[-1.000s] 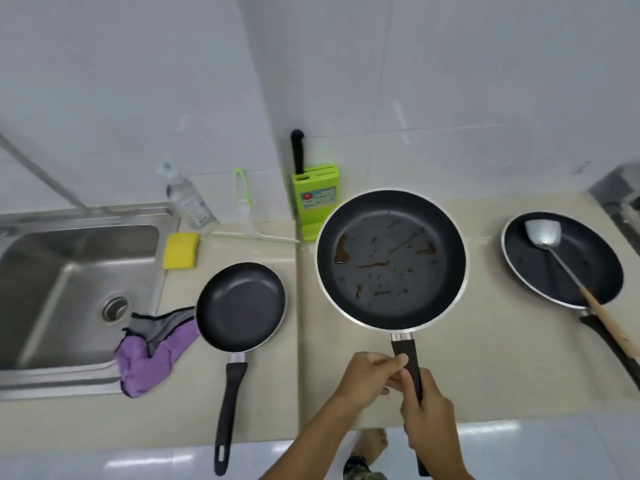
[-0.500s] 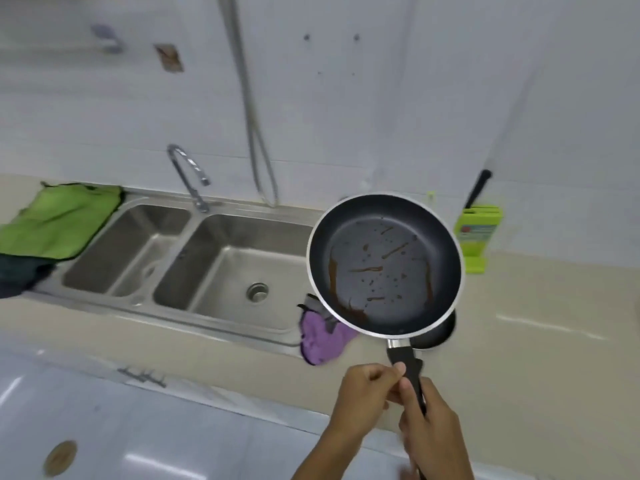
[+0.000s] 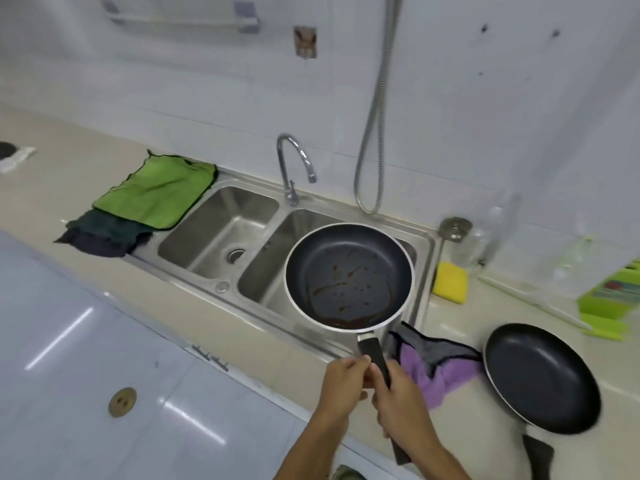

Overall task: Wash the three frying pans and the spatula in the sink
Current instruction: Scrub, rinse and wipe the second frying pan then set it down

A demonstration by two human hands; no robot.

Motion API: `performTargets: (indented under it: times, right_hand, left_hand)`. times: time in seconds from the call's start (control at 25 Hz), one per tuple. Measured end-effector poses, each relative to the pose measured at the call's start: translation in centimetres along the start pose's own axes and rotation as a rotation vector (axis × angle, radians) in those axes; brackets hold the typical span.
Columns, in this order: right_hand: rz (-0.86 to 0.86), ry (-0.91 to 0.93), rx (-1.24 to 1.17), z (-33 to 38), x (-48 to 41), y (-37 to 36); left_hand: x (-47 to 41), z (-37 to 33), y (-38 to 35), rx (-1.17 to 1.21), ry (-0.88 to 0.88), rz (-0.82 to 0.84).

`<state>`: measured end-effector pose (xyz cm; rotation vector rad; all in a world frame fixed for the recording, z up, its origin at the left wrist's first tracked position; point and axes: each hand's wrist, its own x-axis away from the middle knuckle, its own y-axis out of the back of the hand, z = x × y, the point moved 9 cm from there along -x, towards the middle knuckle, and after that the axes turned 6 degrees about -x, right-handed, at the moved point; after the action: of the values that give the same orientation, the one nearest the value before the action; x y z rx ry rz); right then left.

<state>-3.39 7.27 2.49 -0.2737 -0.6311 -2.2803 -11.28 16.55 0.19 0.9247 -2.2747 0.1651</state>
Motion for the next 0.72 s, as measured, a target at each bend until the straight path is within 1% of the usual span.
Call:
performTargets:
  times: [0.16, 0.28, 0.36, 0.48, 0.6, 0.72]
  right_hand:
    - [0.024, -0.047, 0.053, 1.9, -6.7, -4.2]
    - [0.049, -0.072, 0.063, 3.6, -11.4, -6.7]
    - [0.06, -0.08, 0.068, 3.8, -14.4, -8.0]
    - [0.059, -0.091, 0.06, 3.9, -17.2, -8.9]
    - [0.069, -0.145, 0.021, 2.8, -18.6, -10.3]
    - [0.049, -0.174, 0.032, 1.5, -19.3, -11.6]
  left_hand:
    - [-6.4, -1.4, 4.5, -0.029, 0.092, -0.03]
    - [-10.9, -3.0, 7.3, -0.104, 0.123, -0.061]
    - [-13.6, -3.8, 8.1, -0.097, 0.15, -0.064]
    - [-16.0, -4.7, 8.7, -0.057, 0.182, -0.039]
    - [-17.6, -4.5, 9.2, -0.049, 0.218, 0.027]
    - [-19.0, -3.3, 9.6, -0.124, 0.236, 0.097]
